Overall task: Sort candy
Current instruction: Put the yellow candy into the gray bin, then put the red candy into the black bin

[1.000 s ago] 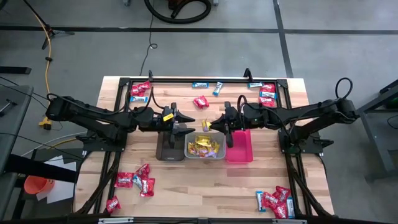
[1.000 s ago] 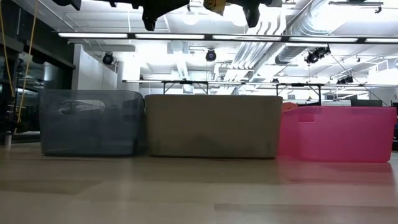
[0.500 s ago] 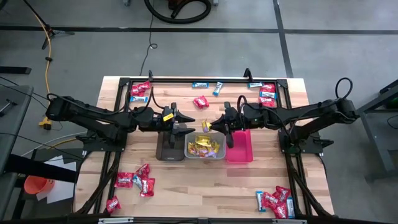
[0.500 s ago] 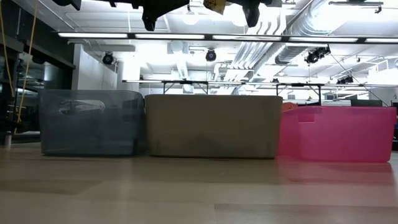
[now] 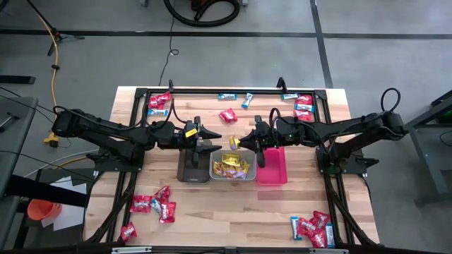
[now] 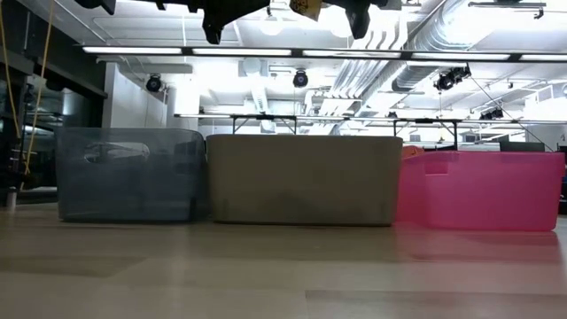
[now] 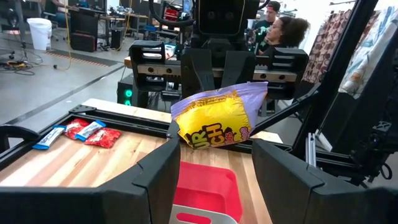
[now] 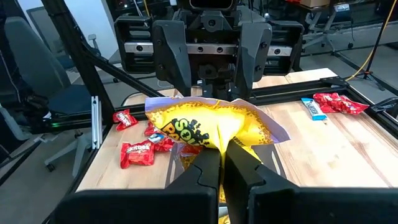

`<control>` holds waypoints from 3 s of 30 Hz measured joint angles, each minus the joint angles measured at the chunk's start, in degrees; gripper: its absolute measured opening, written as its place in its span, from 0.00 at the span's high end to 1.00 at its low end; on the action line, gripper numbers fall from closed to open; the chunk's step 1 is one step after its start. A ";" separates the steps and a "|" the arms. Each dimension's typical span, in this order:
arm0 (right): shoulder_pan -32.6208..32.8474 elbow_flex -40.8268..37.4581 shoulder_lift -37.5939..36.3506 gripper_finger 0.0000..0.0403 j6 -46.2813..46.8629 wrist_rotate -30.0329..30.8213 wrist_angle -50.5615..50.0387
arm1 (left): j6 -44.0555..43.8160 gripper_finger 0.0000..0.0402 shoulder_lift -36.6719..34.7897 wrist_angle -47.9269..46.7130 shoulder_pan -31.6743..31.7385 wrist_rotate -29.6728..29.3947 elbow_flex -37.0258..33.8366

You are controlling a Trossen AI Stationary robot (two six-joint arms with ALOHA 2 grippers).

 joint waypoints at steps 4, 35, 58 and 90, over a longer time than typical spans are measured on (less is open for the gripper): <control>0.00 0.00 0.00 1.00 -0.02 0.00 0.02 | -0.02 0.53 0.00 0.00 0.00 -0.01 0.00; 1.41 -0.09 6.66 0.96 8.67 -0.67 -2.34 | -1.63 0.53 0.04 -2.99 0.01 0.02 0.00; 1.10 5.14 7.56 0.31 0.51 2.63 -26.21 | -1.57 0.53 0.04 -2.99 0.04 0.16 0.00; 24.09 0.55 -4.35 0.31 46.05 -7.12 -54.52 | -3.06 0.53 -7.34 -7.23 7.63 0.66 2.27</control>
